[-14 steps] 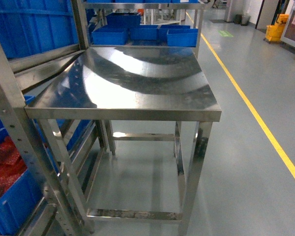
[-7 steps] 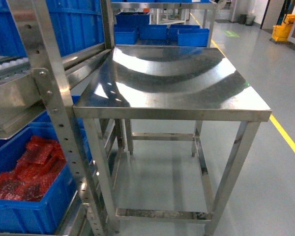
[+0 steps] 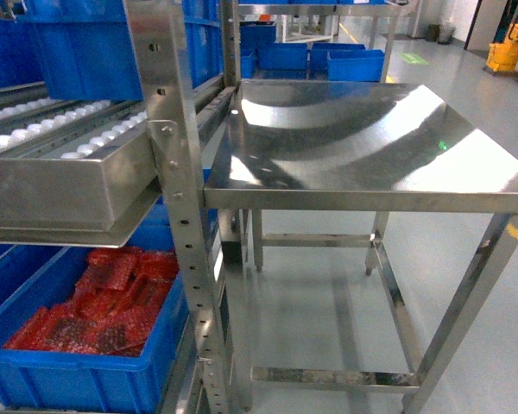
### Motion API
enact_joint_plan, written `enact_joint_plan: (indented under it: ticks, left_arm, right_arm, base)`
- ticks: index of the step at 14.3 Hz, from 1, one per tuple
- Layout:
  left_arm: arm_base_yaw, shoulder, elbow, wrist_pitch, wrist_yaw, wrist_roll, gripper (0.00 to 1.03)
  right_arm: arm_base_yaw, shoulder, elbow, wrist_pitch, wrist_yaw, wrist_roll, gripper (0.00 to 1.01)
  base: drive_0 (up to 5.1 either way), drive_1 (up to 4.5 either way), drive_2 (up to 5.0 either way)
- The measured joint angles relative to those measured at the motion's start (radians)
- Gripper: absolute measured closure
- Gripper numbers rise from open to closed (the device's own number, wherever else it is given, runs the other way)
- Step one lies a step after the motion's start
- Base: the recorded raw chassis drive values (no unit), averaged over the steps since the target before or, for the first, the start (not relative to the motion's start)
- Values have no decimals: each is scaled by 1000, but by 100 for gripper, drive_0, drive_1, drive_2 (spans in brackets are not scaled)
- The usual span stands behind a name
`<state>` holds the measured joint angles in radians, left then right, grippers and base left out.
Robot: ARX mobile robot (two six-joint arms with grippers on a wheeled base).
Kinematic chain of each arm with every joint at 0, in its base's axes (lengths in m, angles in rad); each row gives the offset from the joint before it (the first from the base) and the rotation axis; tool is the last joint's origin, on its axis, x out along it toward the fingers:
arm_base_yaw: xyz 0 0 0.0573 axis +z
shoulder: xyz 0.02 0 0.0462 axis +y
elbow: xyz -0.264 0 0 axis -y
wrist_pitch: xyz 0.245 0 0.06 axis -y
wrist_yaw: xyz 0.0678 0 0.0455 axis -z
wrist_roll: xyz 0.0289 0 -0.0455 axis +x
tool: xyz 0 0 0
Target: Pick blue part to blue bin on bottom shelf
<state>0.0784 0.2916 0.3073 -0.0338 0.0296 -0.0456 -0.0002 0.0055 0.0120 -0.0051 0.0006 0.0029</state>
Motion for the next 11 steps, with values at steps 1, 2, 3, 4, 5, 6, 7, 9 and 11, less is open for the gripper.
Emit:
enact_joint_plan:
  ticks: [1,2,3,4,5,6,7,9,11]
  left_arm:
    - [0,0,0,0,0,0,60]
    - [0,0,0,-1,0,0,60]
    - [0,0,0,-1,0,0,60]
    - [0,0,0,0,2,0,60]
    - [0,0,0,-1,0,0,60]
    - [0,0,0,0,1,0,60]
    - [0,0,0,0,1,0,60]
    - [0,0,0,-1,1,0,60]
    - [0,0,0,-2,0,0,60]
  right_arm:
    - [0,0,0,0,0,0,3]
    - [0,0,0,0,0,0,3]
    - [0,0,0,1,0,0,3]
    - [0,0,0,1,0,0,3]
    - [0,0,0,0,0,0,3]
    - [0,0,0,0,0,0,3]
    - [0,0,0,0,0,0,3]
    - [0,0,0,2,0,0,3]
    - [0,0,0,-2,0,0,3]
  base:
    - [-496,249,249]
    - [-494,252,252]
    - [-490,256,256]
    - [-493,252,252]
    - [-499,246,246]
    - [-514,232,232]
    - [-516,229,229]
    - [-496,249,249]
    - [-507,238,238]
